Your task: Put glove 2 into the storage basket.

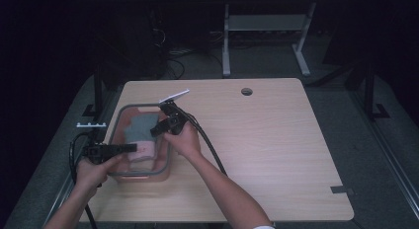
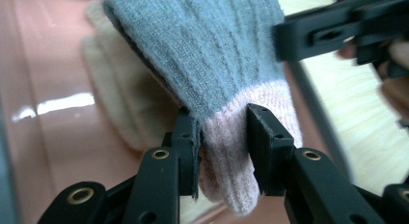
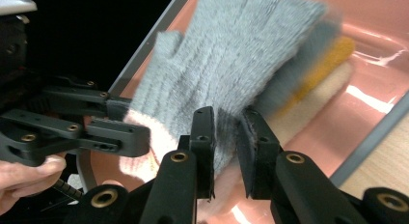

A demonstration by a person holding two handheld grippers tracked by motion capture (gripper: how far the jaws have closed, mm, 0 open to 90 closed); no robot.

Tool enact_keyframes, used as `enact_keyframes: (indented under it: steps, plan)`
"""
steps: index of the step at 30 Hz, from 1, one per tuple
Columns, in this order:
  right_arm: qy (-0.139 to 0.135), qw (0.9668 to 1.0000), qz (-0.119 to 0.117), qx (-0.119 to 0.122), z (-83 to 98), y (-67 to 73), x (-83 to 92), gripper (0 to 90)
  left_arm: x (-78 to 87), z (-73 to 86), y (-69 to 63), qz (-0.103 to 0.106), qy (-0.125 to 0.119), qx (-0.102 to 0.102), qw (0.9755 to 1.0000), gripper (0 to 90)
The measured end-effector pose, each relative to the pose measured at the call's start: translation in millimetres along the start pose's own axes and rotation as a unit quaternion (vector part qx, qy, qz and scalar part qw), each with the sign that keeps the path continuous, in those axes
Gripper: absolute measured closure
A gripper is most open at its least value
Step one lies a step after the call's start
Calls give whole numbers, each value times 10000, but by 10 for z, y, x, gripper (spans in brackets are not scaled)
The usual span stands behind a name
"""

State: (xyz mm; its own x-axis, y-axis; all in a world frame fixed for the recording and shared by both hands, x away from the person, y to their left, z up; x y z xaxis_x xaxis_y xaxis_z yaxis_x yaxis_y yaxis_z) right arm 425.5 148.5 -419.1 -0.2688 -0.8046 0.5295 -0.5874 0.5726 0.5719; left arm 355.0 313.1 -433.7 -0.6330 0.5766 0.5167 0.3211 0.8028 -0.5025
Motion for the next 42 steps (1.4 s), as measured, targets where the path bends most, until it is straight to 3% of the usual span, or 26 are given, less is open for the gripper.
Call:
enact_keyframes:
  steps: [1, 4, 11, 22, 33, 42]
  plan:
    - [-33, 10000, 32, 28, -5, -9, 1, 761, -6, 9, 15, -41, 34, -9, 10000, 666]
    - [-54, 9999, 61, 106, -13, -15, 30, 755, -33, 20, 29, -269, 214, -289, 9990, 654]
    - [-122, 9998, 29, 143, -39, -8, 138, 738, -16, -55, -24, -402, 180, -472, 9979, 547]
    - [-373, 9992, -10, 133, -100, -21, 420, 693, 157, -273, -125, -522, -171, -603, 9967, 487]
    - [-546, 9985, -11, -71, -67, -204, 709, 654, 129, -404, -332, -370, -316, -808, 9955, 491]
    - [-695, 9975, 85, -35, -78, -319, 919, 633, 69, -447, -524, -184, -342, -956, 9947, 484]
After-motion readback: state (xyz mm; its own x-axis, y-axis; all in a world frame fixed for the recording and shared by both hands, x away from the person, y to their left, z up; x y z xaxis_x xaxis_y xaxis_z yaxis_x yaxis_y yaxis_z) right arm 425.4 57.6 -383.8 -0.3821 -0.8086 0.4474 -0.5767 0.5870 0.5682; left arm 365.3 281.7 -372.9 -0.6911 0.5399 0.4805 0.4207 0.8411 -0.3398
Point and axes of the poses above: each handheld gripper's, and its own axes: x roughly backward along the jaws, z roughly out of its underside, y roughly to its left, the point moved 6 cm from there along -x, roughly forward along the jaws, and after that the axes turned 12 degrees about -y, right-handed, at the moved point
